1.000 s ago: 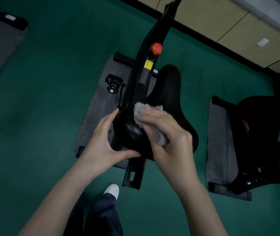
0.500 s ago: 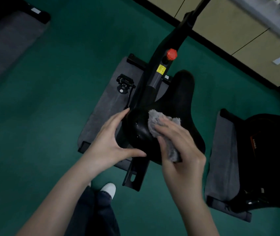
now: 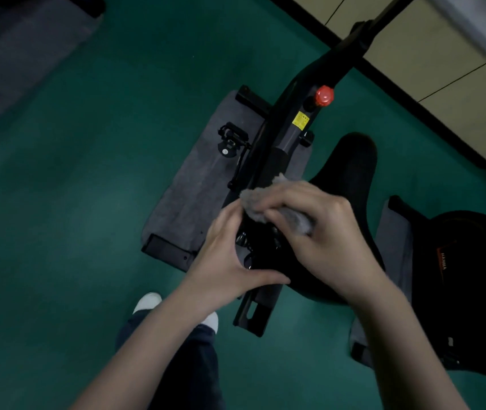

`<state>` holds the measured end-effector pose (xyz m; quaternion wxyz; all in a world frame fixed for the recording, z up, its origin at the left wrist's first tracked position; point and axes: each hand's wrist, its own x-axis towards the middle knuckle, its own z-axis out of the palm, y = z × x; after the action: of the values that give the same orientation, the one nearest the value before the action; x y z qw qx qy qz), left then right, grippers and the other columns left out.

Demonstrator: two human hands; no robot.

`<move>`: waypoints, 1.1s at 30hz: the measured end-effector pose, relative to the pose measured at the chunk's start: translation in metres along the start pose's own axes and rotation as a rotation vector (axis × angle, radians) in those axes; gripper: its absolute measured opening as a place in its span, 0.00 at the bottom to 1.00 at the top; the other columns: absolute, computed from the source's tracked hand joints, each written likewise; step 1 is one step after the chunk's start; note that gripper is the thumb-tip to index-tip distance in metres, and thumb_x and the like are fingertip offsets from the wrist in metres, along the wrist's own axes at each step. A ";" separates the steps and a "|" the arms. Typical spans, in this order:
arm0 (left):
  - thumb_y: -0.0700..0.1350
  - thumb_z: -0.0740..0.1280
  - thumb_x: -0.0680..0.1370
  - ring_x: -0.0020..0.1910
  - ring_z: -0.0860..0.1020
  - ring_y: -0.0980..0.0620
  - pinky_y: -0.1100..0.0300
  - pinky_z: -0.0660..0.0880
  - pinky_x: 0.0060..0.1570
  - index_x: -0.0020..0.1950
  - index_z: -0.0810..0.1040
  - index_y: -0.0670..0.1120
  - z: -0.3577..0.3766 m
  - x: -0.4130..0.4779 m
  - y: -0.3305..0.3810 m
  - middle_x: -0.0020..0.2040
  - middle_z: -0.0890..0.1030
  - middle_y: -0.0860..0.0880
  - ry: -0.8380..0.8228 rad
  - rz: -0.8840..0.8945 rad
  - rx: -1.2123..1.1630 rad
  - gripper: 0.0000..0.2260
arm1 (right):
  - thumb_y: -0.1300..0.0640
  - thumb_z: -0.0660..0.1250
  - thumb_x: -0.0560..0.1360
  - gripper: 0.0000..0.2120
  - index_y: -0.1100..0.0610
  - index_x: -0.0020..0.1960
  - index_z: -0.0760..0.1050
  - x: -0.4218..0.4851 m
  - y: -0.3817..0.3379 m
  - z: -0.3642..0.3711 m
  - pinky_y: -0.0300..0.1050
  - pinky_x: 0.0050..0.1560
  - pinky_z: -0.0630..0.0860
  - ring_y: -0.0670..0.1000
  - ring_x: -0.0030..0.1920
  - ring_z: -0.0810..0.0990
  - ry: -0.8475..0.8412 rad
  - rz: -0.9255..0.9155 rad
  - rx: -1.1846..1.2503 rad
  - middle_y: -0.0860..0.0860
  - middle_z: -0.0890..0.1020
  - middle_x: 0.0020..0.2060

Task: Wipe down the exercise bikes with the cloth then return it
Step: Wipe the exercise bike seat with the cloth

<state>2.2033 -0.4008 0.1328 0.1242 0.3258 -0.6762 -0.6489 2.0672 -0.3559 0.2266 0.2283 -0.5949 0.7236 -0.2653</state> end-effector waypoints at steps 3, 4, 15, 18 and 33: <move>0.66 0.75 0.55 0.66 0.56 0.77 0.82 0.59 0.57 0.63 0.52 0.77 0.004 -0.005 0.000 0.63 0.55 0.80 0.026 -0.020 -0.061 0.44 | 0.65 0.68 0.75 0.05 0.63 0.48 0.82 -0.022 0.008 -0.012 0.46 0.62 0.74 0.49 0.59 0.79 0.013 -0.060 0.112 0.51 0.84 0.49; 0.66 0.75 0.55 0.66 0.57 0.76 0.77 0.60 0.59 0.65 0.53 0.75 0.005 -0.007 -0.001 0.64 0.56 0.79 0.035 -0.026 -0.078 0.44 | 0.64 0.68 0.75 0.05 0.62 0.49 0.81 -0.023 0.011 -0.013 0.46 0.62 0.74 0.48 0.59 0.79 0.025 -0.048 0.133 0.51 0.83 0.50; 0.63 0.75 0.59 0.62 0.72 0.67 0.61 0.69 0.65 0.67 0.69 0.61 0.045 -0.034 -0.004 0.62 0.77 0.62 0.291 -0.139 -0.385 0.38 | 0.65 0.69 0.74 0.04 0.64 0.47 0.82 -0.010 0.019 -0.033 0.48 0.60 0.75 0.51 0.57 0.80 -0.346 -0.274 0.179 0.54 0.84 0.47; 0.59 0.76 0.64 0.60 0.77 0.59 0.51 0.71 0.65 0.61 0.77 0.56 0.065 -0.041 -0.004 0.58 0.81 0.57 0.362 -0.113 -0.520 0.27 | 0.65 0.69 0.73 0.04 0.64 0.46 0.83 -0.023 0.021 -0.040 0.51 0.59 0.75 0.51 0.57 0.80 -0.438 -0.391 0.147 0.52 0.84 0.46; 0.45 0.73 0.68 0.52 0.80 0.54 0.64 0.76 0.53 0.56 0.79 0.49 0.114 -0.042 0.010 0.52 0.83 0.51 0.625 0.014 -0.931 0.16 | 0.65 0.72 0.72 0.04 0.57 0.45 0.83 0.017 0.004 -0.026 0.51 0.55 0.75 0.49 0.51 0.81 -0.805 -0.598 -0.223 0.47 0.84 0.43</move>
<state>2.1653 -0.2851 0.1387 0.4538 0.4092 -0.2515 -0.7506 2.0442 -0.3690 0.2439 0.3380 -0.8516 0.4005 0.0096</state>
